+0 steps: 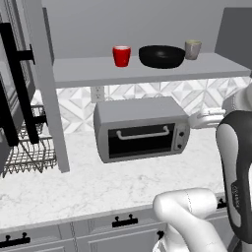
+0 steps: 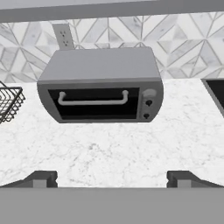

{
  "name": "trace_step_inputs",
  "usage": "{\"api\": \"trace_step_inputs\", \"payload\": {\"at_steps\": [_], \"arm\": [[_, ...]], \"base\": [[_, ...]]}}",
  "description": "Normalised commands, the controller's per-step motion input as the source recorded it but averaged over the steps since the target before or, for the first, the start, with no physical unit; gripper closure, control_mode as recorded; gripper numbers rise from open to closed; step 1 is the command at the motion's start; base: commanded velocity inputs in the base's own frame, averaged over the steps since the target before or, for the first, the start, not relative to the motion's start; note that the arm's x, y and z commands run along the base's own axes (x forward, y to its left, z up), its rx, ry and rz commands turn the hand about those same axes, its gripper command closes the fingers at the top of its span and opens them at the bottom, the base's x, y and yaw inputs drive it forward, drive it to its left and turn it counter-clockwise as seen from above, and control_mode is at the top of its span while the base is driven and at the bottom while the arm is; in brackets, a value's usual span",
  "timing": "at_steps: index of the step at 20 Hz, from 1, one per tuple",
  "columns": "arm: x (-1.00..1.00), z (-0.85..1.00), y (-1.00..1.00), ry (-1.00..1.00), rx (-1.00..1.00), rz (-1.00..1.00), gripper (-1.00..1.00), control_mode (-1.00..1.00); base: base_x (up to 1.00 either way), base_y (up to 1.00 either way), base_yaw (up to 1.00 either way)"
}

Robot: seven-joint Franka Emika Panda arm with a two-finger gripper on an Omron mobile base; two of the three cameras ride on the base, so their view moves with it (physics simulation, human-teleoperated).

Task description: Gather all objects into one cabinet and sort the glasses and bowls to opposite sides.

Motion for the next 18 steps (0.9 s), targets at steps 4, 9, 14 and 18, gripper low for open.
{"api": "trace_step_inputs", "payload": {"at_steps": [4, 9, 14, 18], "arm": [[0.0, 0.0, 0.0, 0.0, 0.0, 0.0, -1.0, 1.0], [0.0, 0.0, 0.0, 0.0, 0.0, 0.0, -1.0, 1.0], [0.0, 0.0, 0.0, 0.0, 0.0, 0.0, -1.0, 1.0], [0.0, 0.0, 0.0, 0.0, 0.0, 0.0, -1.0, 1.0]], "base": [[-0.56, 0.0, 0.01], [-0.65, 0.0, 0.0], [-0.53, 0.0, 0.0], [-0.47, 0.23, 0.0]]}}
